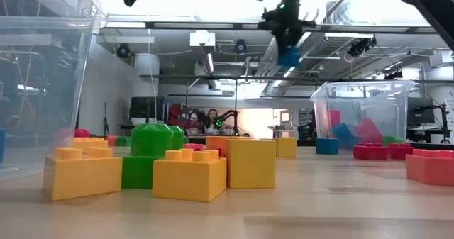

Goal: Sort blocks by size
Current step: Put the large blue game piece into the right transparent bin

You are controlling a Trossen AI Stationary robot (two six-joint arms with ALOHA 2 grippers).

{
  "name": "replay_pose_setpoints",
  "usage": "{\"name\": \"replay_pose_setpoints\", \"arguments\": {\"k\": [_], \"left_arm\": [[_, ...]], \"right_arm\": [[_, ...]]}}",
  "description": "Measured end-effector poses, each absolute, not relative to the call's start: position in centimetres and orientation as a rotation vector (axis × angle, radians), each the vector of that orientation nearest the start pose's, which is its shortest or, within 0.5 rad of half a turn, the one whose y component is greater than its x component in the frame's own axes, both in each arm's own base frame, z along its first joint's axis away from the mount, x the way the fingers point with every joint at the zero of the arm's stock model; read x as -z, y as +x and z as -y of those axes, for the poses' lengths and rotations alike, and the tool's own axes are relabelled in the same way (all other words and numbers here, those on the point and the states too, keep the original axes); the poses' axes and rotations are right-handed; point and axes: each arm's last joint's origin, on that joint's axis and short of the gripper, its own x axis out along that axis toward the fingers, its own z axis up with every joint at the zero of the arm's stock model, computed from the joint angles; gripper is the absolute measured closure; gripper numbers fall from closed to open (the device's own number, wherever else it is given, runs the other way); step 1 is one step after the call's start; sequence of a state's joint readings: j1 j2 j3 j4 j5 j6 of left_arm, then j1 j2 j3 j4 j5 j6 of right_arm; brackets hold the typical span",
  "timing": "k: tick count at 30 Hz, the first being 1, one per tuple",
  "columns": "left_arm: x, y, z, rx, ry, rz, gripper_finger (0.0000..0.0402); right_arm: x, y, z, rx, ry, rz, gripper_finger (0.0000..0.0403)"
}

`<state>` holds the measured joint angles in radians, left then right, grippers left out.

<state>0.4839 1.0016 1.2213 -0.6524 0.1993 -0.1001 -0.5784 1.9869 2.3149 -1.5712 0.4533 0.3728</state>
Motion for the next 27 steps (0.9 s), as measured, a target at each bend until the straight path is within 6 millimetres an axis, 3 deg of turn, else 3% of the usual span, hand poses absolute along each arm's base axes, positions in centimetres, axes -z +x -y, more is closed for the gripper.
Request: {"name": "replay_pose_setpoints", "arguments": {"k": [5,9,13,16,20,27], "left_arm": [[-39.8,17.2,-8.4,-0.301,-0.241,-0.388,0.0241],[-39.8,17.3,-8.4,-0.303,-0.242,-0.391,0.0241],[-39.6,17.6,-8.6,-0.303,-0.245,-0.398,0.0241],[-39.5,18.0,-8.8,-0.303,-0.245,-0.398,0.0241],[-39.1,18.6,-9.1,-0.303,-0.251,-0.414,0.0241],[-38.6,19.2,-9.4,-0.311,-0.287,-0.433,0.0241]], "right_arm": [[-38.3,28.0,18.6,1.171,0.37,-1.166,0.0281],[-36.4,24.2,16.5,1.27,0.431,-1.2,0.0281],[-35.2,20.1,14.6,1.355,0.534,-1.103,0.0281],[-34.3,18.0,14.3,1.401,0.621,-0.984,0.0281],[-33.7,16.8,14.7,1.46,0.666,-0.844,0.0274],[-33.5,16.6,15.4,1.479,0.681,-0.802,0.0192]]}}
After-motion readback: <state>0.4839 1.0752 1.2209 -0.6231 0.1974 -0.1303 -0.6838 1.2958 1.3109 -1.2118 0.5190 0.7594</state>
